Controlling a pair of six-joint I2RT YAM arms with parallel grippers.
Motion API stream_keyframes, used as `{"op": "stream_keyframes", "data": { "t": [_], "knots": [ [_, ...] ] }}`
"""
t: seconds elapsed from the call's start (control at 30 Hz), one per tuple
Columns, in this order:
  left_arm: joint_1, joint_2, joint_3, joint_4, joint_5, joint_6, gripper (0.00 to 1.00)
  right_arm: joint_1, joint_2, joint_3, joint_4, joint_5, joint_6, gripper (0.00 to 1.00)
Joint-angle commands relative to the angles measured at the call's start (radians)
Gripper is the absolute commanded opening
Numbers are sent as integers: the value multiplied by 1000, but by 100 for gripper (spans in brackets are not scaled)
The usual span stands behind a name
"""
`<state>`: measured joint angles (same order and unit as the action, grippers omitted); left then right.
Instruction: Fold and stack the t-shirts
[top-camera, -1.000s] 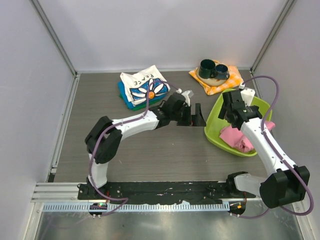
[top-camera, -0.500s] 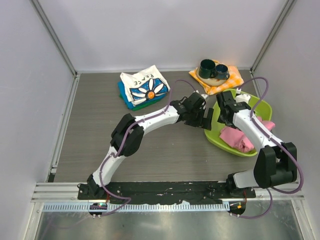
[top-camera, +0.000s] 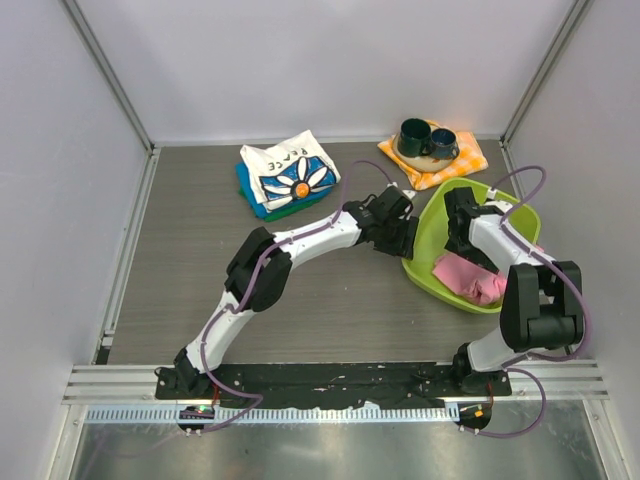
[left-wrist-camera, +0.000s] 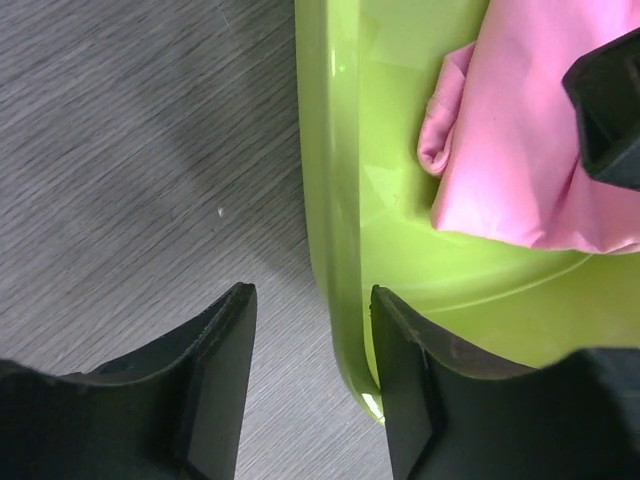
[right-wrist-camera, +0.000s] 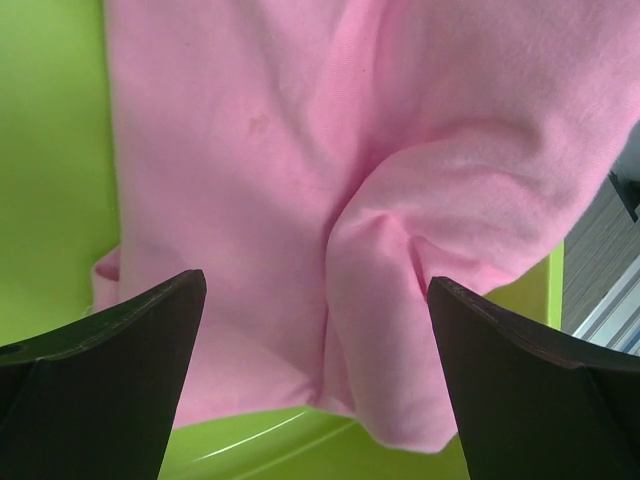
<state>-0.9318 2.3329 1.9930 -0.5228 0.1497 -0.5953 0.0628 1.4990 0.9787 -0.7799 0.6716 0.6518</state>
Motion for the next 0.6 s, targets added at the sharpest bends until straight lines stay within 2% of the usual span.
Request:
{"op": "stream_keyframes", "data": {
  "t": [0.0, 0.2, 0.33, 0.37, 0.4, 0.43, 0.47, 0.53, 0.57],
  "knots": [
    [17, -1, -9, -13, -12, 6, 49, -15, 41, -15, 28, 6, 62, 100],
    [34, -75, -128, 52, -13, -18, 36, -24, 130, -28, 39, -40, 83, 97],
    [71, -133, -221, 101, -4, -41, 30, -23, 171, -58, 73, -92, 89, 82],
    [76, -151, -255, 107, -1, -43, 29, -24, 171, -69, 88, -108, 86, 67],
    [82, -164, -270, 112, 1, -44, 28, -24, 167, -93, 103, -142, 83, 58],
    [93, -174, -299, 124, 1, -46, 27, -23, 161, -104, 134, -161, 80, 37],
    [96, -199, -315, 130, 1, -47, 27, -24, 156, -124, 149, -179, 77, 27],
    [111, -222, -354, 141, -1, -49, 25, -24, 153, -132, 166, -217, 75, 1],
    [116, -246, -367, 142, -2, -50, 25, -24, 153, -135, 169, -228, 74, 1]
  ]
}}
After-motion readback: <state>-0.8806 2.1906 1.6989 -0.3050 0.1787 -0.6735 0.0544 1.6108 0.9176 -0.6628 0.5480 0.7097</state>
